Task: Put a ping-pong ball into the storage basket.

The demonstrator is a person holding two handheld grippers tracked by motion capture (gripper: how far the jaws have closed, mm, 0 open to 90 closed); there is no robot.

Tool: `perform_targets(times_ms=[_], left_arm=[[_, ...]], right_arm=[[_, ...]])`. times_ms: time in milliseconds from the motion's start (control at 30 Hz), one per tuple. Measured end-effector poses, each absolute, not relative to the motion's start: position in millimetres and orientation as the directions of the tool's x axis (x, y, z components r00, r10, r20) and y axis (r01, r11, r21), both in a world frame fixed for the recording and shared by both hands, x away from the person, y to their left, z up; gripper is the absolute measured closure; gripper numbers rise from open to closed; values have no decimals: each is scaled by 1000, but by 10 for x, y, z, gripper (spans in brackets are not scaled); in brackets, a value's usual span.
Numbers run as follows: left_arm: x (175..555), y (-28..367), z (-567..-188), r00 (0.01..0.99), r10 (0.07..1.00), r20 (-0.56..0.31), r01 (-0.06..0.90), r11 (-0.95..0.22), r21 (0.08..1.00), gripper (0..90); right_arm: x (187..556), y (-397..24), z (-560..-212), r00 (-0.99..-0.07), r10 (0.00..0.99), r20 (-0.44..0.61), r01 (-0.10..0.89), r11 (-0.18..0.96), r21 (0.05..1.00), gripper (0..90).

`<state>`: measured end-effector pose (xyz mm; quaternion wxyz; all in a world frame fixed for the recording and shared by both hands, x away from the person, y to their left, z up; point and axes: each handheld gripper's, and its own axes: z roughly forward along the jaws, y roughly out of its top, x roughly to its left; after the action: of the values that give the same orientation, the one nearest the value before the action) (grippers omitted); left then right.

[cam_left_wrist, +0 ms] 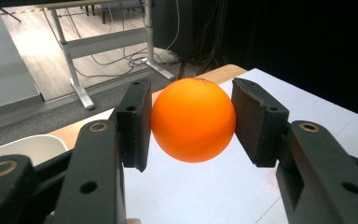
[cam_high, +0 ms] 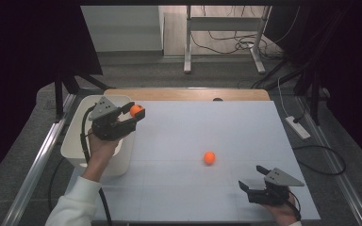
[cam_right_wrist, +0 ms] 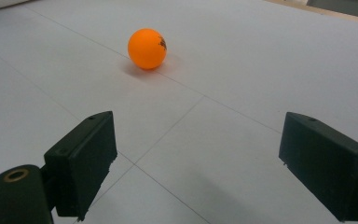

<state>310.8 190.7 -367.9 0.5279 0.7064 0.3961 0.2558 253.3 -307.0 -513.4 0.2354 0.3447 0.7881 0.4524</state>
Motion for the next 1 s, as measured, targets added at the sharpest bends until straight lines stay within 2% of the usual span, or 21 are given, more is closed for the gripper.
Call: perform_targets(times_ms=[1000], left_arm=[[3281,2314,-3801,441,895,-63,332,-98,938,504]], right_arm=[[2537,-3063,-5140,-651,756,-64,328,356,875,107]])
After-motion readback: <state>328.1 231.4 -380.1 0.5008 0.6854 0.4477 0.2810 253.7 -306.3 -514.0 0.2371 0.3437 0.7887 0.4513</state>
